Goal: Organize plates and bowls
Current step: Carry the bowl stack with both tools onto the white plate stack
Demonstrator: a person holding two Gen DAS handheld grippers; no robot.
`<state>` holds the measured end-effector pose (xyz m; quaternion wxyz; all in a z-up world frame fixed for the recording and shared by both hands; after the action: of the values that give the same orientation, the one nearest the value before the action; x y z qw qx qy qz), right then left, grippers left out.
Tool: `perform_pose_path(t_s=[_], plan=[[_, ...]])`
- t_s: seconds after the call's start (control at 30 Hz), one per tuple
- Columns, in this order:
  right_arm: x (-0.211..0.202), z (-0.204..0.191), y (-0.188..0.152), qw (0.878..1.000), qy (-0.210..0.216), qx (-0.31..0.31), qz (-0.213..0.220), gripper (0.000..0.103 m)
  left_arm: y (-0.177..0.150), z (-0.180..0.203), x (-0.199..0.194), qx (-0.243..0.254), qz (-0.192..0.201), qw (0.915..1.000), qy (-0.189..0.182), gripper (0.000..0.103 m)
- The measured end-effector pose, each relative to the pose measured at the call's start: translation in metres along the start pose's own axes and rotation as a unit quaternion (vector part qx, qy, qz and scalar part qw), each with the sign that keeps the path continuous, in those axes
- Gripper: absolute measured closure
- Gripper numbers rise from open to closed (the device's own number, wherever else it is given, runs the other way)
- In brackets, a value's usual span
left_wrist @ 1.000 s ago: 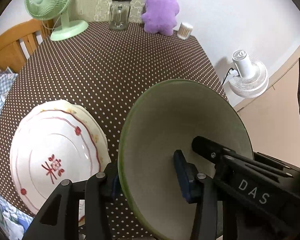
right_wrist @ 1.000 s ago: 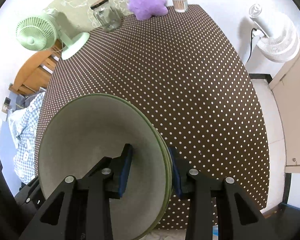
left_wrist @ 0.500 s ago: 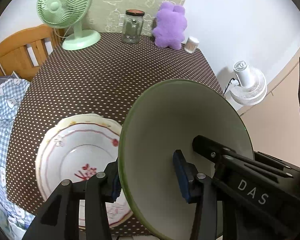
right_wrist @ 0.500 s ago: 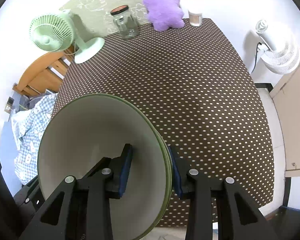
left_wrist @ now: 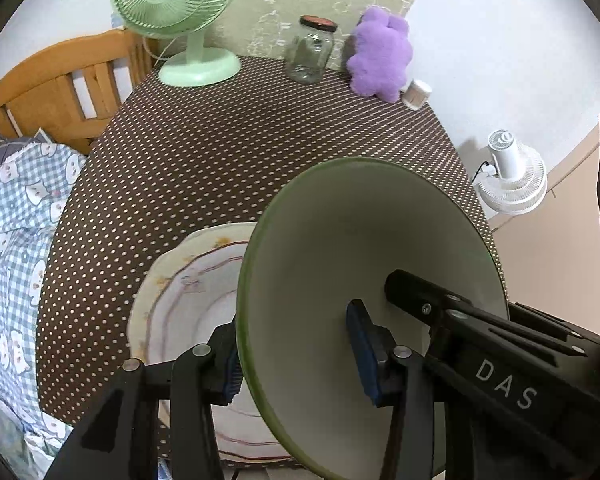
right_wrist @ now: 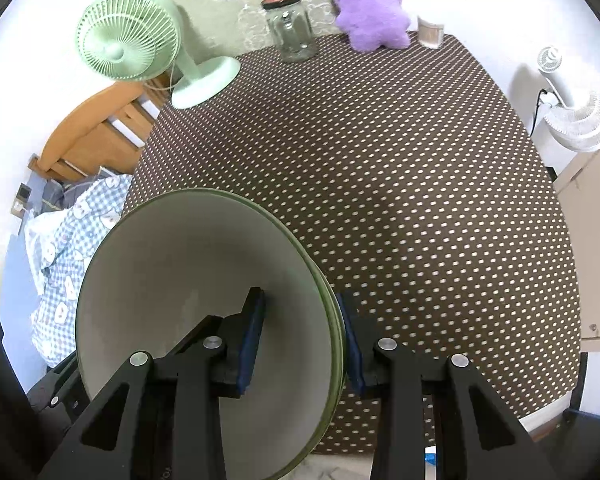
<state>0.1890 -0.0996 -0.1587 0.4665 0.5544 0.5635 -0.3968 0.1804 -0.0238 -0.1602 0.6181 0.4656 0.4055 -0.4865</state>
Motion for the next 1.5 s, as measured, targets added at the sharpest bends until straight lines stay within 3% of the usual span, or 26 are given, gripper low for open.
perform_pose_path(t_s=[0.27, 0.6, 1.03, 1.13, 1.23, 1.5], plan=[[0.03, -0.031, -0.001, 1.0, -0.004, 0.002, -0.028, 0.064, -0.007, -0.035, 0.01, -0.013, -0.025, 0.9996, -0.004, 0.058], [0.057, -0.039, -0.011, 0.998, -0.024, 0.013, -0.059, 0.064, -0.019, -0.052, 0.028, -0.013, -0.064, 0.9976, -0.023, 0.058], [0.06, -0.041, -0.014, 0.998, -0.029, 0.033, -0.046, 0.061, -0.013, -0.053, 0.025, 0.024, -0.052, 0.9983, -0.01, 0.059], [0.058, -0.039, -0.016, 0.998, -0.029, 0.043, -0.039, 0.058, -0.012, -0.057, 0.025, 0.033, -0.052, 0.9981, -0.002, 0.051], [0.055, -0.035, -0.017, 0.997, -0.052, 0.047, -0.025, 0.046, -0.014, -0.061, 0.028, 0.032, -0.059, 0.9978, -0.002, 0.041], [0.031, -0.031, -0.016, 0.997, -0.063, 0.038, 0.023, 0.03, -0.014, -0.062, 0.003, 0.034, -0.016, 0.9992, 0.017, 0.022]])
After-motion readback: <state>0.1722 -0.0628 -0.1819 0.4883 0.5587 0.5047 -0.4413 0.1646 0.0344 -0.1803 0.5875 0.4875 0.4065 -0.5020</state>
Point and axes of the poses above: each gripper's, at about its wrist camera, not at the fingertips, and x roughly the way its jaws point, z to its right, y to its top, the point moved 10 cm from there along x, roughly the way its jaws point, and after that the axes turned 14 degrees about -z, right-handed, at the moved point
